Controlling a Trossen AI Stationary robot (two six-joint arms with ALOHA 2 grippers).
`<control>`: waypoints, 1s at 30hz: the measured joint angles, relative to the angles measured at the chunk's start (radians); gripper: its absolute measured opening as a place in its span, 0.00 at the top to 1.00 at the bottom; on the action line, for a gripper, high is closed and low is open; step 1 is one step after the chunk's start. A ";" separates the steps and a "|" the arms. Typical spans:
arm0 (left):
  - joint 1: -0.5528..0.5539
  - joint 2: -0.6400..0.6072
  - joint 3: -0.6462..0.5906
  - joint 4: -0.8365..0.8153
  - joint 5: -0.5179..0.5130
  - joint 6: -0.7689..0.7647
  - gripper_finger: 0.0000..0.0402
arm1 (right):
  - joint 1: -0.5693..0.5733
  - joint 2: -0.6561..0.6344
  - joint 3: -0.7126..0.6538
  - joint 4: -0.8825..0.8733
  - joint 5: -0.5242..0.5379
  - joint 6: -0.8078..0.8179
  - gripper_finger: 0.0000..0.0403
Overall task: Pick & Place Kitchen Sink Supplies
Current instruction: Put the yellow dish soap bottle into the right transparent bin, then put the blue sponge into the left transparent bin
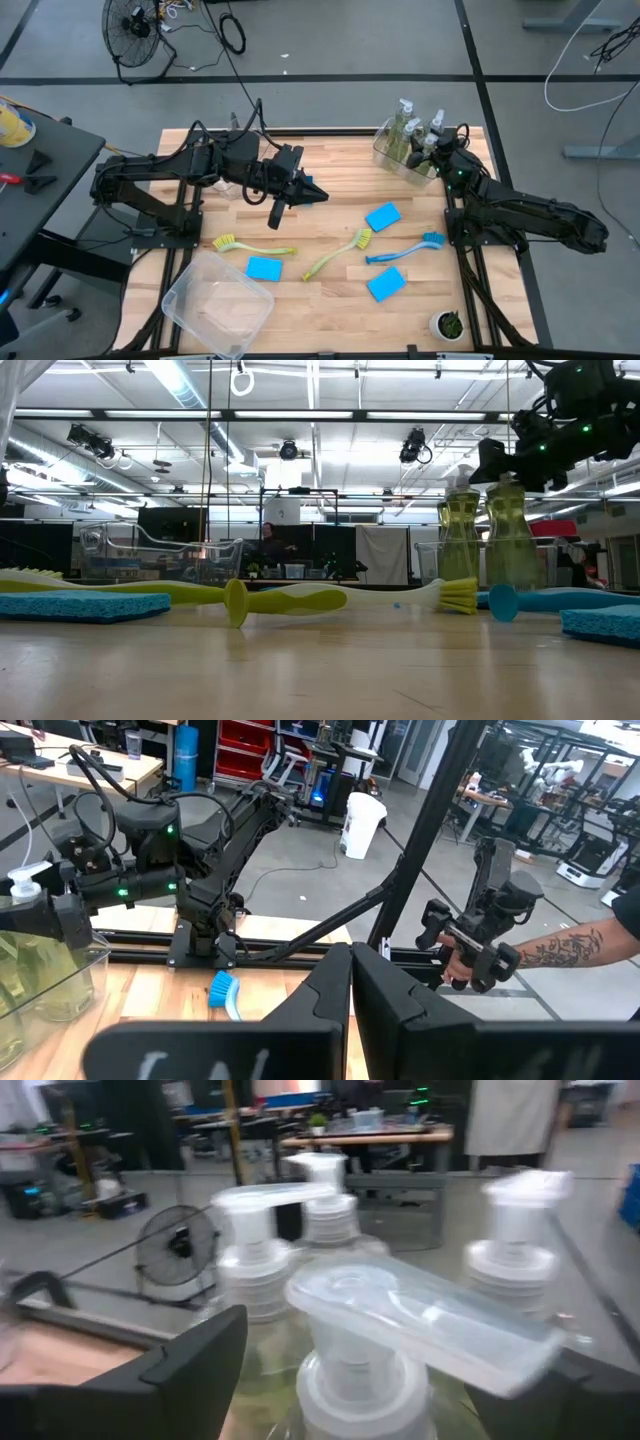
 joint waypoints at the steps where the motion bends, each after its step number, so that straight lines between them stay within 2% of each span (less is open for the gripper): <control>1: 0.000 0.000 0.000 0.000 0.000 0.000 0.95 | 0.000 0.000 0.002 -0.001 -0.021 -0.004 0.15; 5: 0.001 0.000 0.000 0.000 0.000 0.001 0.95 | 0.019 -0.013 0.018 -0.003 -0.069 -0.066 0.16; 9: 0.004 0.000 0.000 0.000 -0.006 0.012 0.95 | 0.041 -0.027 0.058 -0.004 -0.028 -0.151 0.17; 14: 0.014 0.000 0.000 0.002 -0.115 0.025 0.95 | 0.048 -0.044 0.124 -0.019 0.017 -0.234 0.17; 18: 0.043 0.000 0.000 0.002 -0.135 0.025 0.89 | 0.048 -0.052 0.179 -0.054 0.011 -0.268 0.17; 22: 0.074 0.000 0.000 0.002 -0.147 0.029 0.79 | 0.048 -0.052 0.232 -0.120 0.004 -0.316 0.17; 25: 0.096 0.000 0.000 0.001 -0.147 0.042 0.71 | 0.048 -0.052 0.283 -0.203 -0.051 -0.319 0.17; 30: 0.126 0.000 0.000 -0.003 -0.147 0.100 0.61 | 0.049 -0.052 0.363 -0.324 -0.232 -0.296 0.17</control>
